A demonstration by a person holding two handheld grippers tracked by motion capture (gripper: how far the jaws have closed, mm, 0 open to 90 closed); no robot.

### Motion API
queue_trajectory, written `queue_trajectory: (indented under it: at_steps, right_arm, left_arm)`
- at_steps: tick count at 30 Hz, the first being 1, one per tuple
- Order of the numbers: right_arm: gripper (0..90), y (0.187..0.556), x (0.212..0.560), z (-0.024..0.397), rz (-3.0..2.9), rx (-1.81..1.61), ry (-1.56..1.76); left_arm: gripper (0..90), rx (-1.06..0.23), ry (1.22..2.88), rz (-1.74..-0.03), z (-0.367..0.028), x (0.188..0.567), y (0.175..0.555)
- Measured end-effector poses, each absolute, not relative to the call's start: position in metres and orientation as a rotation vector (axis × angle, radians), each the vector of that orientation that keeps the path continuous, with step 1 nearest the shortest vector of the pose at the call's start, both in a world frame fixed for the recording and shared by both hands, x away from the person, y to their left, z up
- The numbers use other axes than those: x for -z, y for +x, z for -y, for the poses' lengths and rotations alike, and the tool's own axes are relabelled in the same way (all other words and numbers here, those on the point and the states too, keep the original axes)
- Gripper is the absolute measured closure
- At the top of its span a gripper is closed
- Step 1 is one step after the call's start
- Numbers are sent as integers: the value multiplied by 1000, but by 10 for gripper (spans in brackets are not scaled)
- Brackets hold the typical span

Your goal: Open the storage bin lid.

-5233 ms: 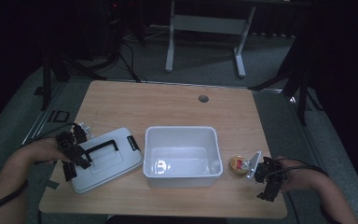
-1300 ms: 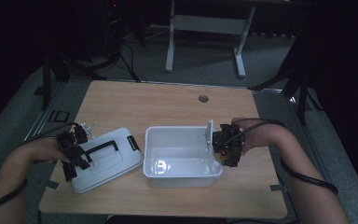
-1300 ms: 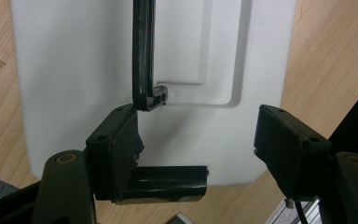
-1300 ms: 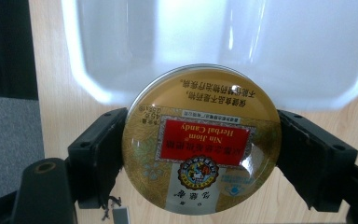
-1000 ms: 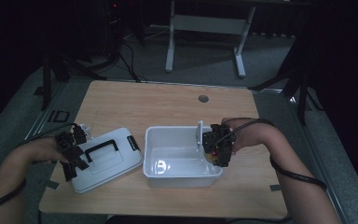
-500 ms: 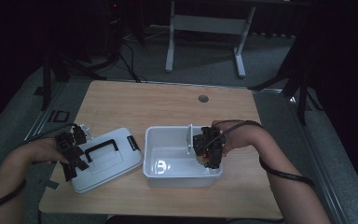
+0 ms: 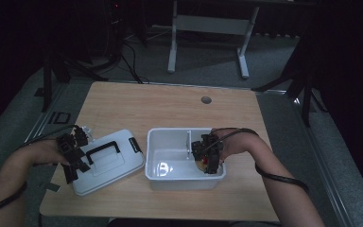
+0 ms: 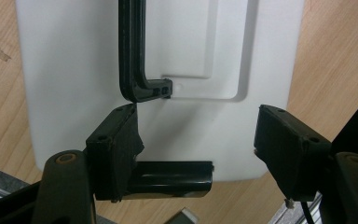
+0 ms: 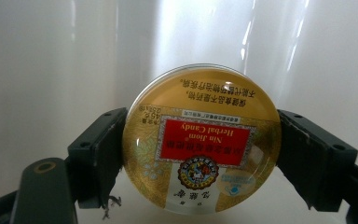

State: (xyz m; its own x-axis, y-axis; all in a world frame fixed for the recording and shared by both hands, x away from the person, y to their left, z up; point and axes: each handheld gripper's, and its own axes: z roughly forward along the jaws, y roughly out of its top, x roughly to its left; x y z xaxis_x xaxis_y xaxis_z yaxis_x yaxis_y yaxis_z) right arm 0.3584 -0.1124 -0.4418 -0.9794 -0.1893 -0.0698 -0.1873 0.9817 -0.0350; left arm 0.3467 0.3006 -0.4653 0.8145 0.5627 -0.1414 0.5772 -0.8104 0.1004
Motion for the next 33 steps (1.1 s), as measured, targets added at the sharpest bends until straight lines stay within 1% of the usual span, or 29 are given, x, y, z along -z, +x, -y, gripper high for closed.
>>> queue_trajectory:
  at_steps: [21, 33]
  right_arm:
    - [204, 370, 484, 107, -3080, 129, -218]
    - [203, 376, 492, 105, -3112, 153, -174]
  left_arm:
    - [303, 156, 2860, -901, -301, 466, 347]
    - [304, 163, 2853, -907, -303, 467, 347]
